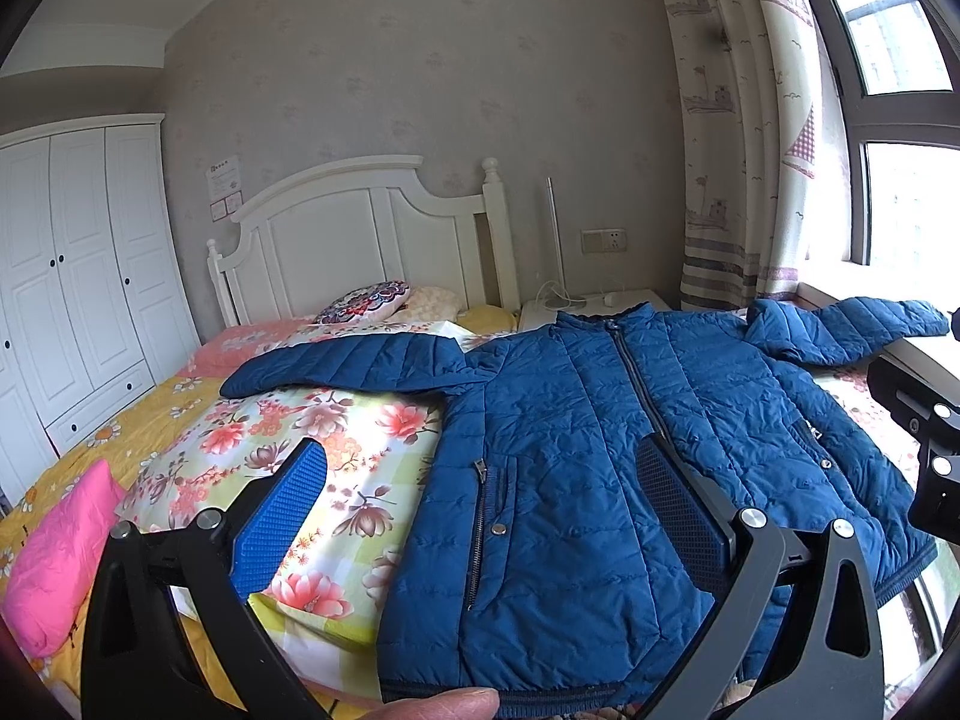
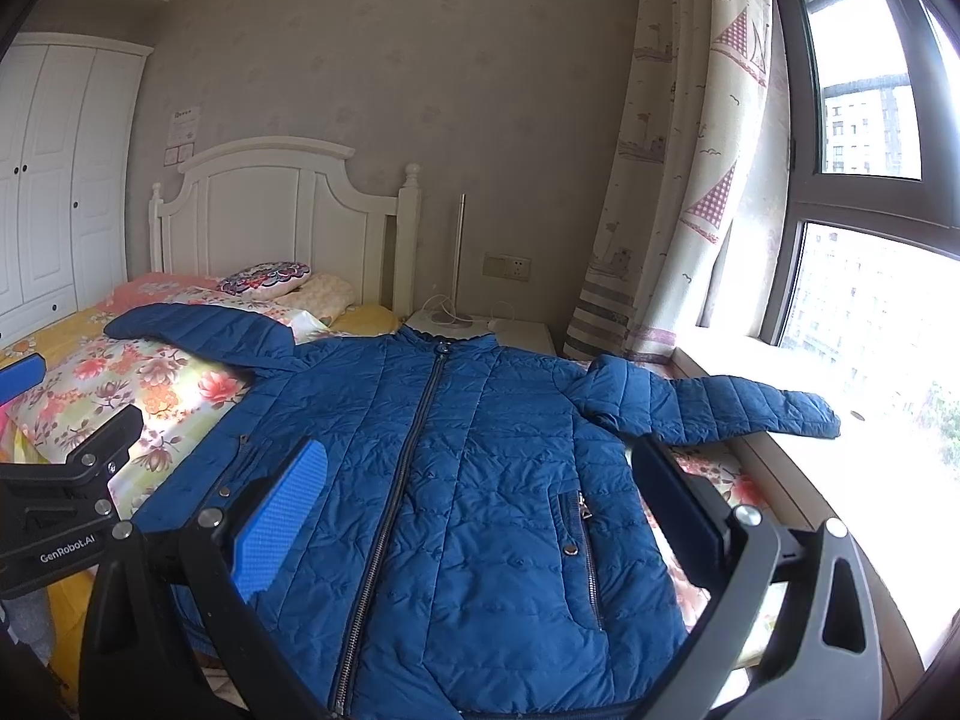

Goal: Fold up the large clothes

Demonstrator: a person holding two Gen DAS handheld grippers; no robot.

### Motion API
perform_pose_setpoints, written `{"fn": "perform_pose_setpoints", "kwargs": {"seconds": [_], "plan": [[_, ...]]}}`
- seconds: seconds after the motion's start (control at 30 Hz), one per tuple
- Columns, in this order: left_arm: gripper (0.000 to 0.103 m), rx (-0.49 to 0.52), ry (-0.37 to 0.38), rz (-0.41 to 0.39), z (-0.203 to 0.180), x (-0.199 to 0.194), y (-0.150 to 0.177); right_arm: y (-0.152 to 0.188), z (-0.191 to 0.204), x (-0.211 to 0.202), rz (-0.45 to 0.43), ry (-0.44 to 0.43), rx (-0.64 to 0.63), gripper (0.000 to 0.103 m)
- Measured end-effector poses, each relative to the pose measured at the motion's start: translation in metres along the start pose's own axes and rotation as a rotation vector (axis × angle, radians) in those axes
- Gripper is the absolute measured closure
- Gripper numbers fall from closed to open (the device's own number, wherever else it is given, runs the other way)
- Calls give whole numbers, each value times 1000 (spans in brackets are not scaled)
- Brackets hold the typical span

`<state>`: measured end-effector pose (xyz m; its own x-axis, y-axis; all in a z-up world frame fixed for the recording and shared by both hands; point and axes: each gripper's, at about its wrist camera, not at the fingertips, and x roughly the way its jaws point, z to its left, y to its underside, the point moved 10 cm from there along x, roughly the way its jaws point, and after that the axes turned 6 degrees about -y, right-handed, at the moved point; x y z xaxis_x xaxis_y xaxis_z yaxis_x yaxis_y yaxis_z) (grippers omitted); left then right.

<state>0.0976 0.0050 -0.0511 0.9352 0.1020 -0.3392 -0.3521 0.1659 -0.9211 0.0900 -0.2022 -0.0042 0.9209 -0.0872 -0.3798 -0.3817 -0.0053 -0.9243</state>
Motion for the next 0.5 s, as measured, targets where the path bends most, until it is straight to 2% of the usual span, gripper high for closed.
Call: {"fn": "perform_pose_setpoints", "kwargs": {"seconds": [0.5], "plan": [[4, 19, 9, 59, -6, 20, 14, 16, -9, 18, 46, -13, 36, 2]]}}
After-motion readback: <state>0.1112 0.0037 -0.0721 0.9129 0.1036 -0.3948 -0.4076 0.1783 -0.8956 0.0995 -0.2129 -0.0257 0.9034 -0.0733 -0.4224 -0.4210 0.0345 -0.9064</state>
